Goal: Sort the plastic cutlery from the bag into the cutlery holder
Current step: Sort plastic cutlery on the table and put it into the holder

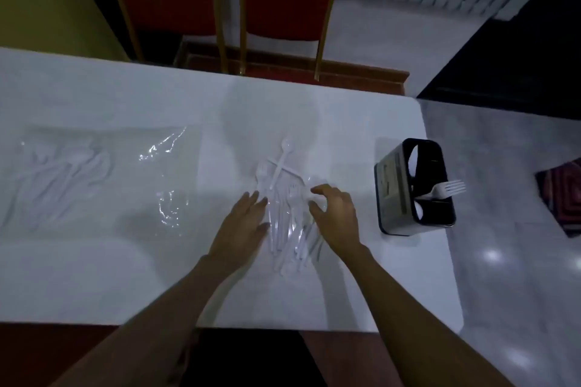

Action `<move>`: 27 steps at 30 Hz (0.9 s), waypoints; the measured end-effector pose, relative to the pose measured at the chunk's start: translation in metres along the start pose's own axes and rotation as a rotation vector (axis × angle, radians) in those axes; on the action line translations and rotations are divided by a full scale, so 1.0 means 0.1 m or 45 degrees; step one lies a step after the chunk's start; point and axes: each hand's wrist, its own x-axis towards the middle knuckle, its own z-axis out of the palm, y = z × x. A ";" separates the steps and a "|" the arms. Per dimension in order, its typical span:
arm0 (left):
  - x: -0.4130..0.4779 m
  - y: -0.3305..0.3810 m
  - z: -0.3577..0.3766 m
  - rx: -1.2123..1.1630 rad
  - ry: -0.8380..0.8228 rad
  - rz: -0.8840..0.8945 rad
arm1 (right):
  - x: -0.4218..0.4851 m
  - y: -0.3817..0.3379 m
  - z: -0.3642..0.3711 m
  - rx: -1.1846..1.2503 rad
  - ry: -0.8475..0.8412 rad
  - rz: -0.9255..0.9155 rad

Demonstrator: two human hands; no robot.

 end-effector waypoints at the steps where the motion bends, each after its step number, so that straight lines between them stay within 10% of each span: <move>1: 0.03 -0.02 0.08 0.099 -0.069 0.051 | 0.03 0.01 0.06 -0.059 -0.010 -0.065; 7: 0.07 -0.24 0.29 0.785 -0.251 0.214 | -0.07 0.17 0.53 -0.530 -0.017 -0.304; 27: 0.18 -0.18 0.09 0.348 0.076 0.231 | -0.07 0.30 0.43 -0.582 0.035 -0.352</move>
